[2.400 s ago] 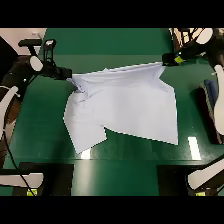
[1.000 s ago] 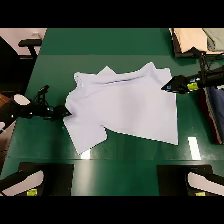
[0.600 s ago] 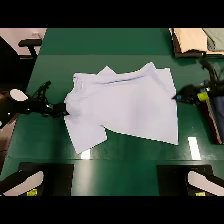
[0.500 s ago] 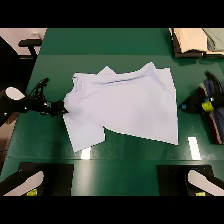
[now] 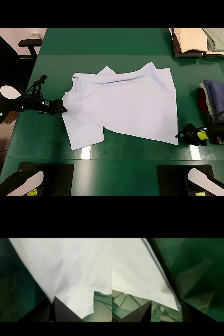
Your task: Fold the shirts.
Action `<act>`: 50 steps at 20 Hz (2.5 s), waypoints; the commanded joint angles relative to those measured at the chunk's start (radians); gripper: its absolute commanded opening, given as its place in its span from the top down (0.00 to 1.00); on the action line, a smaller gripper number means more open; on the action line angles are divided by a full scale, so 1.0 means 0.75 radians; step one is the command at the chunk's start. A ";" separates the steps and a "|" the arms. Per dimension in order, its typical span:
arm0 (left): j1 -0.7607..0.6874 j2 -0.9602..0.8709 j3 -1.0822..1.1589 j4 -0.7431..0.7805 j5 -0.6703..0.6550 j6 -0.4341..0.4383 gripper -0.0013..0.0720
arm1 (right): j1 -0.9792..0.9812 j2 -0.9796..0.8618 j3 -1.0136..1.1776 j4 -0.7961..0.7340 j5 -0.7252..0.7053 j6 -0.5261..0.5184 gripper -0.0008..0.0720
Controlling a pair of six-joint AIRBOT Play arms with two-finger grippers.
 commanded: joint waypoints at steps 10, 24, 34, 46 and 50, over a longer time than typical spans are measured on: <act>-0.001 0.345 0.168 0.006 -0.130 -0.049 0.94 | 0.176 0.379 0.331 0.087 -0.139 -0.002 0.96; -0.001 0.453 1.834 0.126 -0.092 -0.310 0.94 | 0.063 0.413 2.033 0.081 0.082 0.025 0.96; -0.001 0.318 1.130 0.145 -0.342 -0.335 0.94 | 0.109 0.216 1.654 0.075 0.245 0.093 0.97; -0.001 -0.466 0.620 -0.044 0.264 -0.113 0.94 | 0.479 -0.700 1.548 -0.253 0.009 0.094 0.97; -0.001 -0.601 0.717 -0.040 0.336 -0.055 0.94 | 0.479 -0.861 1.785 -0.253 -0.036 0.094 0.97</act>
